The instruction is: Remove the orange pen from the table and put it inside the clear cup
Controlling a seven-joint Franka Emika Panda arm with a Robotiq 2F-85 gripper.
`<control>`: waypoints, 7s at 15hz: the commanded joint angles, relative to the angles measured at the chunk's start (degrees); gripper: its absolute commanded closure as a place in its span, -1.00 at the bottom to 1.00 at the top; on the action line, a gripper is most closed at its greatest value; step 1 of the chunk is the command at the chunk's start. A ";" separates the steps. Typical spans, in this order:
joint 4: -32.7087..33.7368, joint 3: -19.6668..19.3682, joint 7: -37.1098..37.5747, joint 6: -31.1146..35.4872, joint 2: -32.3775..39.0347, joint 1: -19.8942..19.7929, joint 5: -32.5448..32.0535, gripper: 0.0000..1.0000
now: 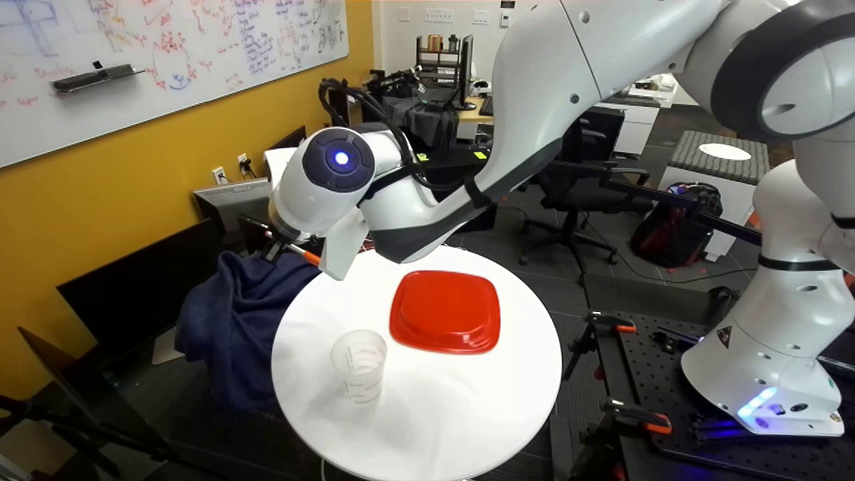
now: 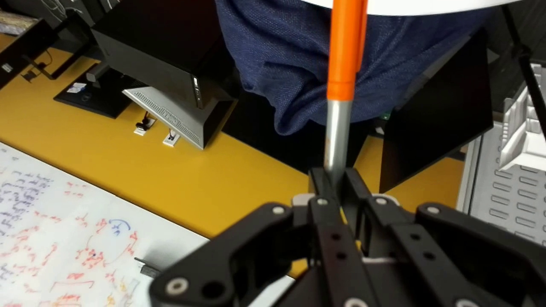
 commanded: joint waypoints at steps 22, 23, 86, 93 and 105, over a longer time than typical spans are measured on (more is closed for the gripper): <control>-4.85 -12.26 45.46 3.46 -1.06 18.58 -31.86 0.94; -5.30 -12.51 47.11 2.96 -1.29 19.49 -33.31 0.94; -27.30 28.30 63.07 -29.49 -13.39 -3.19 -61.16 0.94; -26.84 29.47 68.15 -28.82 -10.02 -5.53 -66.19 0.94; -28.16 31.63 67.93 -29.56 -11.14 -6.06 -64.15 -1.00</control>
